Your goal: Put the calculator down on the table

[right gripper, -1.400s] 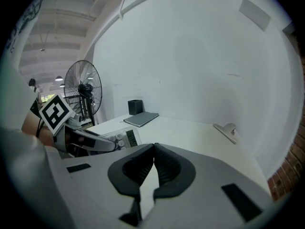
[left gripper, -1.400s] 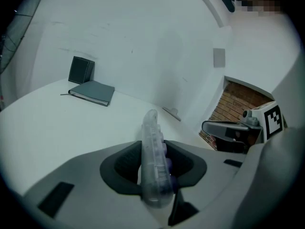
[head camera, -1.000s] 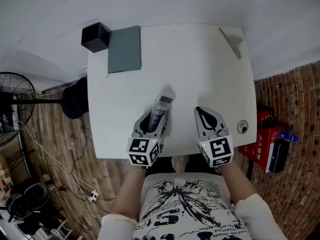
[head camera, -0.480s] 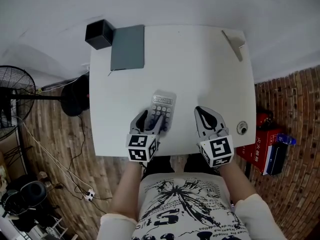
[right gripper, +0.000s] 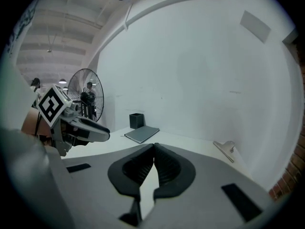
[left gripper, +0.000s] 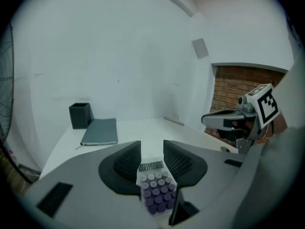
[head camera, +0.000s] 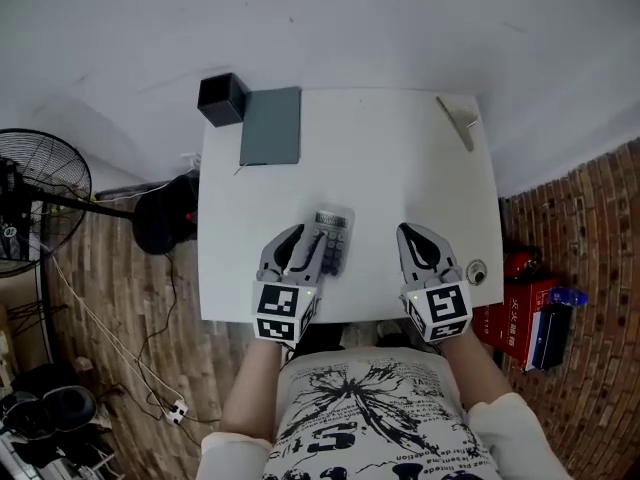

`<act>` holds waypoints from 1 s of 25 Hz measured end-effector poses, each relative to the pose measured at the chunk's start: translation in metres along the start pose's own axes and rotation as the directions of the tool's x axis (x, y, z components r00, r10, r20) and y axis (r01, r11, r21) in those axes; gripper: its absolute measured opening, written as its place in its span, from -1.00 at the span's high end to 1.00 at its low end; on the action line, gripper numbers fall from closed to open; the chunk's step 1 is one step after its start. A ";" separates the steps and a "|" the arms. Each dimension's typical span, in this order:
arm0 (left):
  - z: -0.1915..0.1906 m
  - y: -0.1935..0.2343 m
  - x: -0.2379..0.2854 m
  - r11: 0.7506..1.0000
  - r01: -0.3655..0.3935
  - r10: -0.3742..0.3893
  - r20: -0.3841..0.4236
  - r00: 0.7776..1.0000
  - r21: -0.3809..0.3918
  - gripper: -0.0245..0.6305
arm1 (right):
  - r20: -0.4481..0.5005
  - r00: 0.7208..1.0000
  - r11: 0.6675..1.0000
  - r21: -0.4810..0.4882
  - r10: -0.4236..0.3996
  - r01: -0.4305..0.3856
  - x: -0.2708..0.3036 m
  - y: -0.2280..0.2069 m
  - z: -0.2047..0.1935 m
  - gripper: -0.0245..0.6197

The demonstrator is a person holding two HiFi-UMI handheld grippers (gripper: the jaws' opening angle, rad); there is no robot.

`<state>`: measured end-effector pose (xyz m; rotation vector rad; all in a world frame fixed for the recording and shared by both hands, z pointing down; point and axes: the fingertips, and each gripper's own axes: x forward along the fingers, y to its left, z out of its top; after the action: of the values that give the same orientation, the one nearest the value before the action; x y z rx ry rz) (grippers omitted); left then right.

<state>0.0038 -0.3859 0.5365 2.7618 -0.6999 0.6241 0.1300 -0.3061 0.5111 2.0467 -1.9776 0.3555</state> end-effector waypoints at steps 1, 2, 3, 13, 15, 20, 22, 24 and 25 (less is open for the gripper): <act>0.012 -0.002 -0.008 1.000 0.001 -0.001 0.025 1.000 0.010 0.46 | 0.018 1.000 1.000 -0.004 0.001 -0.001 -0.004 0.000 0.007 0.89; 0.023 -0.004 -0.015 1.000 0.000 -0.001 0.050 0.999 0.019 0.50 | 0.039 0.999 1.000 -0.008 0.002 -0.002 -0.009 0.000 0.015 0.89; 0.034 -0.006 -0.024 1.000 -0.004 0.001 0.074 0.997 0.030 0.53 | 0.062 0.998 1.000 -0.014 0.003 -0.002 -0.014 0.000 0.023 0.89; 0.099 -0.026 -0.090 0.991 -0.042 0.012 0.233 0.972 0.128 0.88 | 0.193 0.981 0.998 -0.061 -0.002 0.014 -0.058 0.003 0.078 0.89; 0.104 -0.029 -0.098 0.991 -0.038 0.005 0.246 0.969 0.129 0.88 | 0.222 0.975 0.997 -0.066 -0.022 0.037 -0.066 0.002 0.087 0.89; 0.109 -0.031 -0.111 0.989 -0.049 0.010 0.261 0.965 0.141 0.88 | 0.256 0.966 0.996 -0.068 -0.031 0.050 -0.078 0.002 0.099 0.89; 0.110 -0.030 -0.114 0.990 -0.051 0.014 0.270 0.963 0.130 0.88 | 0.251 0.968 0.997 -0.072 -0.012 0.031 -0.078 0.006 0.099 0.89; 0.110 -0.029 -0.117 0.991 -0.052 0.016 0.279 0.960 0.125 0.88 | 0.245 0.969 0.997 -0.077 0.004 0.015 -0.077 0.010 0.098 0.89; 0.110 -0.029 -0.118 0.991 -0.054 0.017 0.283 0.959 0.124 0.88 | 0.243 0.970 0.997 -0.077 0.005 0.014 -0.077 0.010 0.097 0.89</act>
<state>-0.0374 -0.3485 0.3827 3.0008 -0.7941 0.2935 0.1154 -0.2695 0.3928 2.1310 -2.0865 0.0238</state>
